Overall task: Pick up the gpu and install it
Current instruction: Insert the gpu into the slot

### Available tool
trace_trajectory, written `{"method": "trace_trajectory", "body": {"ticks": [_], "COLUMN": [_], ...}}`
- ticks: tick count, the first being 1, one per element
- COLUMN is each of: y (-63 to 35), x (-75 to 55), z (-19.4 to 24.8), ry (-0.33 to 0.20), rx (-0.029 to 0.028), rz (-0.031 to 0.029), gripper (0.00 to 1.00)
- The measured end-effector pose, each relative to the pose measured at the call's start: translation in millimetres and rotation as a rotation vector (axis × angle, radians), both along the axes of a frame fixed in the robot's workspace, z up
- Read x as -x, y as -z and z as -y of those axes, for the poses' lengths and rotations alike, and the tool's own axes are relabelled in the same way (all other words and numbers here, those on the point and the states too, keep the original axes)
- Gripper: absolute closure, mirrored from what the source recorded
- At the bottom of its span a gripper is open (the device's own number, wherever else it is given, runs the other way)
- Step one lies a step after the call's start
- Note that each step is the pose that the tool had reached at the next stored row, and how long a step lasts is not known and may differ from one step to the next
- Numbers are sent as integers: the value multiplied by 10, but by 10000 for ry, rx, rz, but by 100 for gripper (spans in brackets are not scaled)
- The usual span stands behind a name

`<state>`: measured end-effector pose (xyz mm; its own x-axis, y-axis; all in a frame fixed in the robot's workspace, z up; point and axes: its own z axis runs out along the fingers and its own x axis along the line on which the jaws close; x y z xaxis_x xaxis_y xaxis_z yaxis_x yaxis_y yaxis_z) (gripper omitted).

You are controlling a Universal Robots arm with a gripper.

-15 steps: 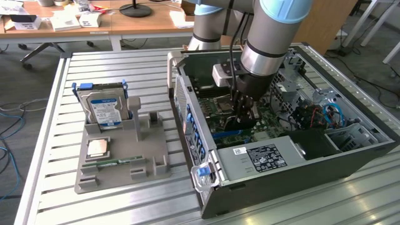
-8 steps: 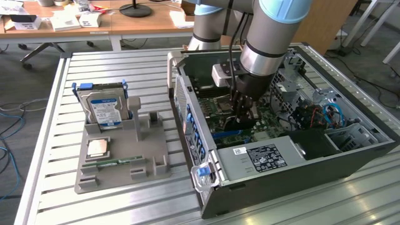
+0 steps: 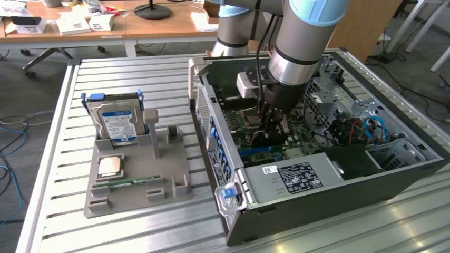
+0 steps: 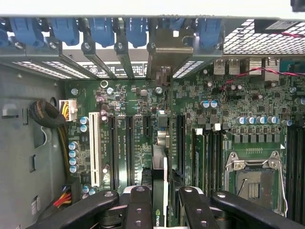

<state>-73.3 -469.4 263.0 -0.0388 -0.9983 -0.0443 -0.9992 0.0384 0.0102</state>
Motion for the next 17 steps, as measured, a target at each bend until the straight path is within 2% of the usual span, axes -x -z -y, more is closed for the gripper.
{"method": "trace_trajectory", "body": {"ticks": [9,17], "y": [0,2], "x": [1,2], "z": [-1,-1], "ry": [-25,-40], "rx": [4,2], "rz": [6,45], "gripper": [73,73]}}
